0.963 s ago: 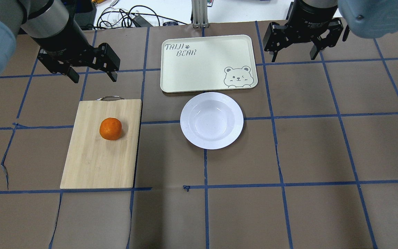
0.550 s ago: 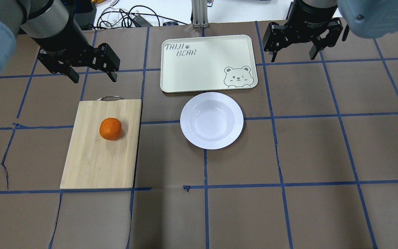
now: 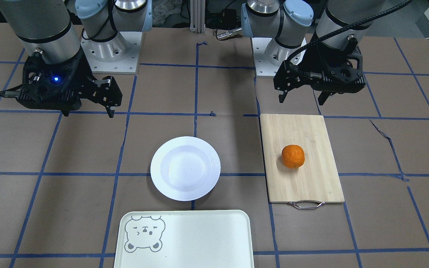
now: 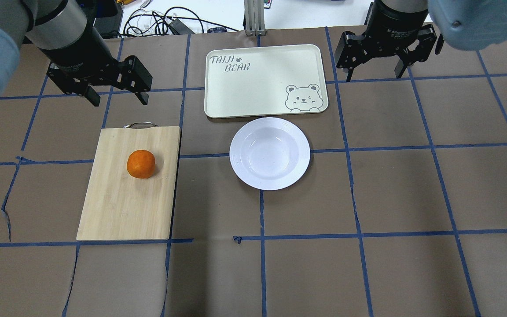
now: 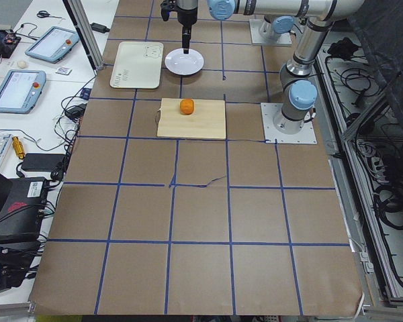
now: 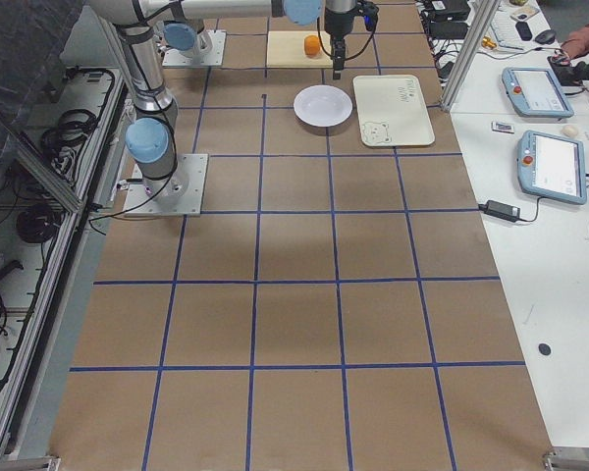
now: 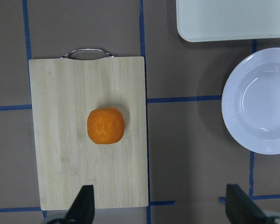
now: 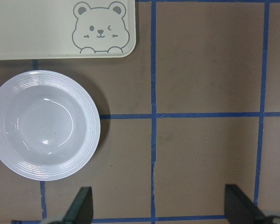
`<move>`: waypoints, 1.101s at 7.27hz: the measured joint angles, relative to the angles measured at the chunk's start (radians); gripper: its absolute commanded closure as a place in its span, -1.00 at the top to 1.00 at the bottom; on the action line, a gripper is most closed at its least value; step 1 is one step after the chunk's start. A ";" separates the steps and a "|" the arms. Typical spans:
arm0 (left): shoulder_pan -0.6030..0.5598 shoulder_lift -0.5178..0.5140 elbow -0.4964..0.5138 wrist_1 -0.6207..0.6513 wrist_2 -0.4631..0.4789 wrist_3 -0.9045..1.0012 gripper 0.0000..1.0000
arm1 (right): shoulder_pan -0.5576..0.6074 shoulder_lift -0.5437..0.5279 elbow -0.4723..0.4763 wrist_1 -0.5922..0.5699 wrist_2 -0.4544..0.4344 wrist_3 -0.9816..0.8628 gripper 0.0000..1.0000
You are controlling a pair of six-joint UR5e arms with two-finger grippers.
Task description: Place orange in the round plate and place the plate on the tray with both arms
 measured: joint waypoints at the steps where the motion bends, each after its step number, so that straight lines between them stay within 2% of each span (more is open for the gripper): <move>1: 0.000 0.001 0.000 0.000 0.000 0.000 1.00 | 0.000 0.000 0.001 -0.005 0.000 0.002 1.00; 5: 0.024 -0.025 -0.020 0.004 0.002 -0.007 1.00 | 0.000 0.000 0.000 -0.026 0.000 0.008 1.00; 6: 0.041 -0.050 -0.060 0.040 0.003 -0.008 1.00 | 0.002 0.000 0.001 -0.027 -0.001 0.008 1.00; 8: 0.071 -0.125 -0.196 0.236 0.012 0.005 1.00 | 0.002 0.001 -0.001 -0.028 -0.005 0.006 1.00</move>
